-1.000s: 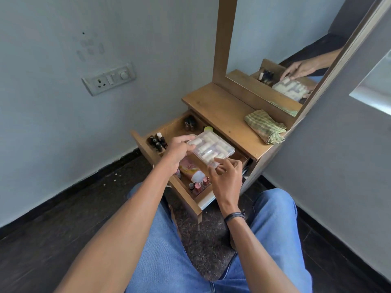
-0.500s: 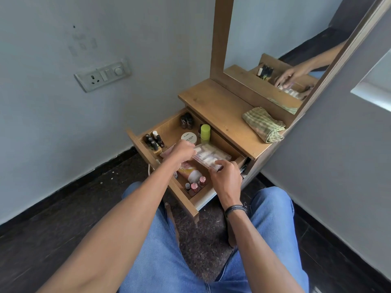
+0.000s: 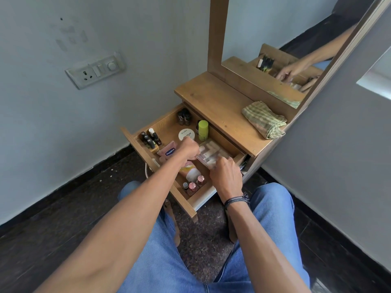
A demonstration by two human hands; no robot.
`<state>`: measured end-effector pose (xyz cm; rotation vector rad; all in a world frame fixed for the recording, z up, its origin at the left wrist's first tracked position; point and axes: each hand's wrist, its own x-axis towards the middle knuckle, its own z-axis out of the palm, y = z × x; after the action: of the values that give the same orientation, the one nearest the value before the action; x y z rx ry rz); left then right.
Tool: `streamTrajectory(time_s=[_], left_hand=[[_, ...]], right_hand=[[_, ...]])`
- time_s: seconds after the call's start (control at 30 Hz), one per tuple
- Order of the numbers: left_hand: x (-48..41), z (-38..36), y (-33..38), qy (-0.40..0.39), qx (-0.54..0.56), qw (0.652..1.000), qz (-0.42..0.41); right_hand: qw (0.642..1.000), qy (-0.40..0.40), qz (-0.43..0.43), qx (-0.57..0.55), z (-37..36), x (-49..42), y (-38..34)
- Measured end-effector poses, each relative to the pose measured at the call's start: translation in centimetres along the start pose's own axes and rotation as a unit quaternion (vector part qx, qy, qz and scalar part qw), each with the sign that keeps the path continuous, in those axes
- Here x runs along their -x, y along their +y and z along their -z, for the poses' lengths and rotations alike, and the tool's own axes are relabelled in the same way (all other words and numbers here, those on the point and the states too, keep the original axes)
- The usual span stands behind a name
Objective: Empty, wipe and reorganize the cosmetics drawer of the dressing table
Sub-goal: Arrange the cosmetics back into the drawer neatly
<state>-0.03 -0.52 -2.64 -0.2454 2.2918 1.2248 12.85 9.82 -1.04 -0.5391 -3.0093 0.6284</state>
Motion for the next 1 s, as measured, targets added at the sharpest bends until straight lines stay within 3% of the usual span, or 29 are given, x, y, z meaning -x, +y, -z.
streamTrajectory(time_s=[0.27,0.7,1.0], left_hand=[[0.3,-0.8,-0.2,0.022,-0.163,0.985,-0.057],[1.1,0.0,0.1,0.000,-0.217,0.973,-0.080],[3.5,2.5,-1.1,0.060,-0.287,0.945,-0.146]], right_hand=[[1.000,-0.009,-0.013,-0.006,-0.2,-0.5,0.2],[1.000,0.009,0.010,0.008,-1.1,-0.6,0.4],[0.999,-0.005,0.017,-0.044,-0.9,-0.3,0.7]])
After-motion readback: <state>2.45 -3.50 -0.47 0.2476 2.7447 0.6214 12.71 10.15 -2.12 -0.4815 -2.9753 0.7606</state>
